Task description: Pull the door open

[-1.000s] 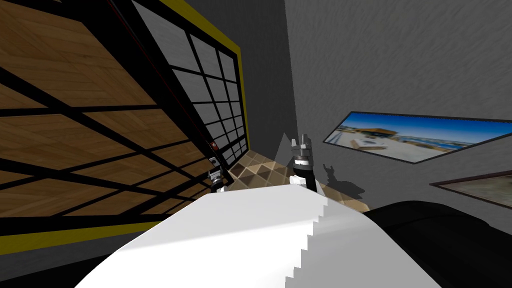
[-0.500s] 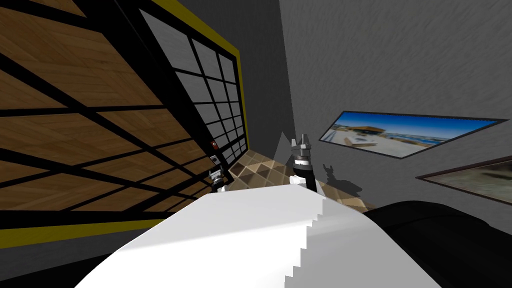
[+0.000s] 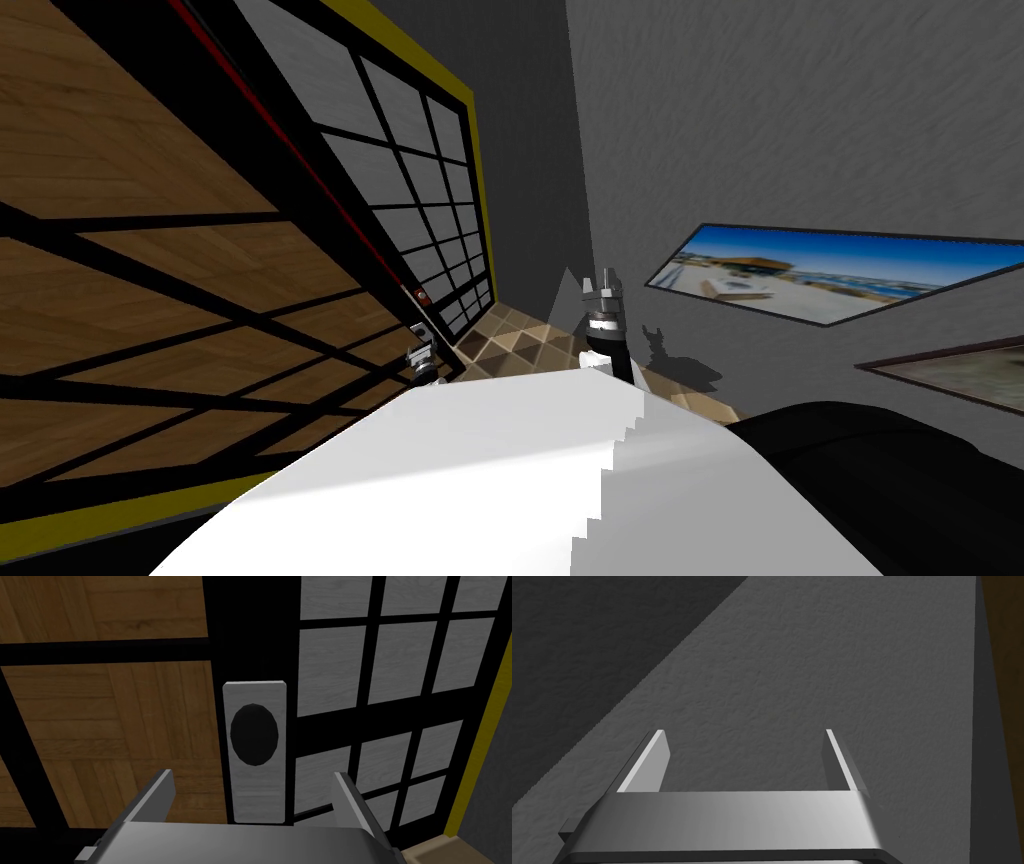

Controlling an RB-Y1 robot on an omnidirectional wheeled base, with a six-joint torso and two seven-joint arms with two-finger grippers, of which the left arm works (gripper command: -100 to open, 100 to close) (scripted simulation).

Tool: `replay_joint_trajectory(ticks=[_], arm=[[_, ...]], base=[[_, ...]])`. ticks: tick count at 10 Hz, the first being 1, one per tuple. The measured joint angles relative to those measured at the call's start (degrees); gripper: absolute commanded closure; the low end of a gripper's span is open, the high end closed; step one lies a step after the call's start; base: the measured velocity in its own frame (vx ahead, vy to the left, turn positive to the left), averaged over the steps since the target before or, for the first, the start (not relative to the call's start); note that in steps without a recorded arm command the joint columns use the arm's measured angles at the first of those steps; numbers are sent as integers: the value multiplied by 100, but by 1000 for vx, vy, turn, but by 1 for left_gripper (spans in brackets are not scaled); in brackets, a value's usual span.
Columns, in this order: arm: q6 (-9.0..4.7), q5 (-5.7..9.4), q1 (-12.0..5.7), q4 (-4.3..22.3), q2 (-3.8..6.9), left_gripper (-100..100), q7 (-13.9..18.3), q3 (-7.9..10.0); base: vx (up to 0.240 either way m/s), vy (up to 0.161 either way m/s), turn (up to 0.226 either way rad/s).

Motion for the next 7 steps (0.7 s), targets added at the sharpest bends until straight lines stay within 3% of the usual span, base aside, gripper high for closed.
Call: replay_joint_trajectory(ticks=[3, 5, 6, 7], arm=[[8, 9, 165, 15, 291, -100, 336, -24], [-110, -4, 150, 279, 470, -100, 591, -64], [-131, 0, 243, 256, 572, -100, 724, -72], [-127, 1, 253, 244, 583, 100, 750, -72]], base=[[124, -5, -24], [173, -9, -32], [94, 0, -2], [-17, 0, 4]])
